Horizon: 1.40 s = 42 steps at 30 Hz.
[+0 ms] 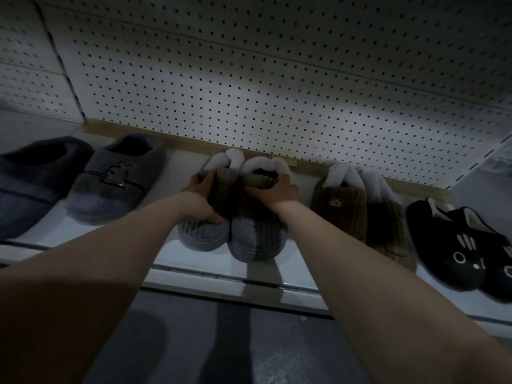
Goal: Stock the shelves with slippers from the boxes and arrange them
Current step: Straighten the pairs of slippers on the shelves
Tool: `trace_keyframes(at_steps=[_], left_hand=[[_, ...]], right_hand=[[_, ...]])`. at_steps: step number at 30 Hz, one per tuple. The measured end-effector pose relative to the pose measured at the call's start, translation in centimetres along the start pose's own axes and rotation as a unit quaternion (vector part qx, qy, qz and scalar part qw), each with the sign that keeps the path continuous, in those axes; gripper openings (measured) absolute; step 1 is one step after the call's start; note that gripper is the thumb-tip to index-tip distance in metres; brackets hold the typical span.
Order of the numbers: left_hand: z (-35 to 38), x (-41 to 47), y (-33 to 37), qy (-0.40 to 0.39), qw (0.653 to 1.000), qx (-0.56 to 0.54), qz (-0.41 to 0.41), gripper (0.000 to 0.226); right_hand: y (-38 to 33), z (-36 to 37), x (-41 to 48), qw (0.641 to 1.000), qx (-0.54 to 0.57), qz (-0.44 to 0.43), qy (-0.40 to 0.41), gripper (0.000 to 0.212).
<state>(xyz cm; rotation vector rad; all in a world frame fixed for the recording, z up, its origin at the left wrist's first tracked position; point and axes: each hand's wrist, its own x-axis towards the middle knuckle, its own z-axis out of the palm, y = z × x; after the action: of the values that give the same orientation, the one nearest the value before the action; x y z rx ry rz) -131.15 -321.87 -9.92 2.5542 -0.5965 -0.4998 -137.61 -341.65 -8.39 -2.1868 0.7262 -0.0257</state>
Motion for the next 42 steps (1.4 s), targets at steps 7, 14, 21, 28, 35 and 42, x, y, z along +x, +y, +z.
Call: trace_keyframes(at_steps=[7,14,21,28,35,42], left_hand=[[0.2,0.3,0.1,0.016,1.0,-0.001,-0.005,0.126],[0.4,0.6,0.6,0.007,1.0,0.011,0.014,0.123],[1.0,1.2,1.2,-0.012,1.0,0.013,0.011,0.128],[0.5,0.6,1.7,-0.016,1.0,0.02,0.015,0.126],[-5.8,-1.1,-1.0,0.069,0.983,0.163,0.044,0.083],[-12.3,-3.3,-11.5,0.11,0.972,0.206,-0.016,0.073]], right_hand=[[0.1,0.2,0.4,1.0,-0.004,0.006,0.003,0.111],[0.5,0.0,0.5,1.0,0.001,0.007,0.023,0.107],[1.0,-0.8,0.5,0.999,-0.027,0.0,0.017,0.103],[0.6,-0.4,0.8,0.998,-0.047,-0.014,0.048,0.093],[-4.2,2.0,0.1,0.958,-0.122,-0.204,0.158,0.065],[-10.3,8.3,-1.4,0.939,-0.142,-0.313,0.028,0.06]])
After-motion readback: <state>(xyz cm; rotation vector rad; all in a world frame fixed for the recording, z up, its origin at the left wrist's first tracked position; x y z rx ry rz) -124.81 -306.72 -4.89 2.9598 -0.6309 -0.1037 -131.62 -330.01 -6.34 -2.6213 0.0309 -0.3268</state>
